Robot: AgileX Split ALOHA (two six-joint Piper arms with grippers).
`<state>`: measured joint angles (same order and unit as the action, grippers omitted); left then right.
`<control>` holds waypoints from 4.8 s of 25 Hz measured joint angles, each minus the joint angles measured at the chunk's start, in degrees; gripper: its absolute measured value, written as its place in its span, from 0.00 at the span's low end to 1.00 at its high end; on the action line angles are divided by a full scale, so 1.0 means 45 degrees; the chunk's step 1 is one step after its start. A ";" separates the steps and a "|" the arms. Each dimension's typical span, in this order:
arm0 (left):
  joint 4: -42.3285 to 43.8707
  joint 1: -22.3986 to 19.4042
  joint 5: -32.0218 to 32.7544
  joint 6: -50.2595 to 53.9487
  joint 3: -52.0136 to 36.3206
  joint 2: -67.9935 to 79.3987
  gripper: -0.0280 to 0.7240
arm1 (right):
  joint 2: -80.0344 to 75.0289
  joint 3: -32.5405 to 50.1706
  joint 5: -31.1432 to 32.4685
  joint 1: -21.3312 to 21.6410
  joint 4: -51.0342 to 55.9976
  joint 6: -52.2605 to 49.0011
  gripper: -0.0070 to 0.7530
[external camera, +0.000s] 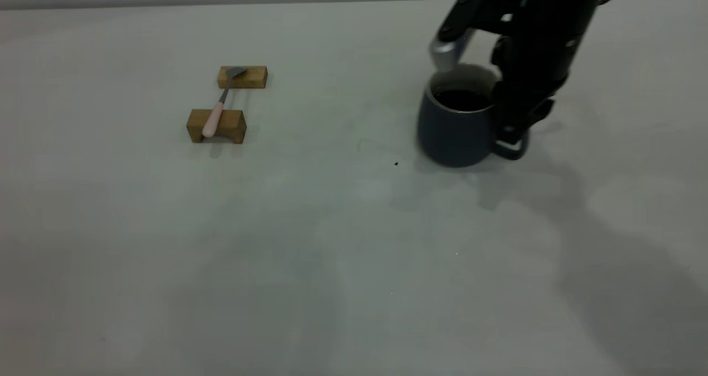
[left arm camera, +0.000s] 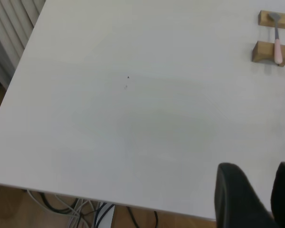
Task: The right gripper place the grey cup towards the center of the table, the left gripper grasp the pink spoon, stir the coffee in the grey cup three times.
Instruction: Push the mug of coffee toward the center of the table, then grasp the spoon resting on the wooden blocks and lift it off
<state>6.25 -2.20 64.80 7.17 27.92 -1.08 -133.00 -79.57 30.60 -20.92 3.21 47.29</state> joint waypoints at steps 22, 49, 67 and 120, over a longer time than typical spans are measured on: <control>0.0000 0.0000 0.0000 0.0000 0.0000 0.0000 0.39 | 0.0102 0.0000 -0.0945 -0.1330 0.1960 -0.1325 0.77; 0.0000 0.0000 0.0000 0.0000 0.0000 0.0000 0.39 | 1.3149 0.1920 0.8801 -0.1330 -0.0714 -0.8406 0.95; 0.0000 0.0000 0.0000 0.0000 0.0000 0.0000 0.39 | 2.7129 1.0243 0.8417 0.2993 -0.0968 -0.9268 0.92; -0.0325 0.0000 -0.2397 0.0279 0.1198 0.4939 0.53 | 2.9293 1.1717 0.7660 0.4332 -0.0048 -0.9527 0.29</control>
<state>4.79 -2.20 54.02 8.43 33.31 21.15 -1.18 -26.84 65.07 -1.43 3.00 4.42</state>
